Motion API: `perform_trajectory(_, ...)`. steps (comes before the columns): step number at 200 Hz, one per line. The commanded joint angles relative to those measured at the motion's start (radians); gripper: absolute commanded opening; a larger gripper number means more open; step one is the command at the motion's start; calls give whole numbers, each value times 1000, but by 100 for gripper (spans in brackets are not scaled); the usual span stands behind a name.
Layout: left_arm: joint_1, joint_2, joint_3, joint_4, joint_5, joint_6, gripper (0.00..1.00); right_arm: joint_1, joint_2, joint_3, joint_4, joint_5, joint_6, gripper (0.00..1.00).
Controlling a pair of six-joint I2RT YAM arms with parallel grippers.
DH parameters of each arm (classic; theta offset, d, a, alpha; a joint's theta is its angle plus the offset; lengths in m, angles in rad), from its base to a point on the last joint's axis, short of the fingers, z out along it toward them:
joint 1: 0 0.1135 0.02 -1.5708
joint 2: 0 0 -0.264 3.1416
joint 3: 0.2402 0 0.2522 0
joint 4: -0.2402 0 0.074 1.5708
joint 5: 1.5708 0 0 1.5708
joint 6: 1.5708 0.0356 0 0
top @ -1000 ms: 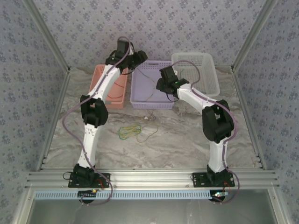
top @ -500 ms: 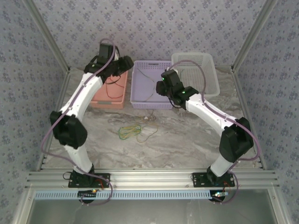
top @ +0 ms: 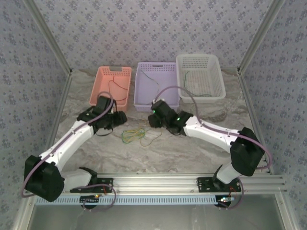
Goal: Untangle the cables
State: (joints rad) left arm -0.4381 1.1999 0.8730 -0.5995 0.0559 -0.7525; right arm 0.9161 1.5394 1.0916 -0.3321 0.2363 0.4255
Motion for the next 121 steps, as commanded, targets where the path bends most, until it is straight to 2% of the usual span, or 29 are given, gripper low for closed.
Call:
perform_trajectory(1, -18, -6, -73, 21, 2, 3, 50, 47, 19, -43, 35, -27, -3, 54)
perform_trajectory(28, -21, 49, -110, 48, -3, 63, 50, 43, 81, -39, 71, -110, 52, 53)
perform_trajectory(57, -20, 83, -144, 128, 40, 86, 50, 33, 121, -13, 83, -107, 105, 52)
perform_trajectory(86, -21, 125, -170, 175, 18, 92, 49, 15, 145, -23, 114, -141, 148, 52)
perform_trajectory(100, -22, 140, -180, 209, 28, 93, 46, 15, 150, -29, 130, -149, 162, 52)
perform_trajectory(121, -22, 148, -192, 240, 27, 93, 36, 15, 150, -39, 142, -149, 180, 52)
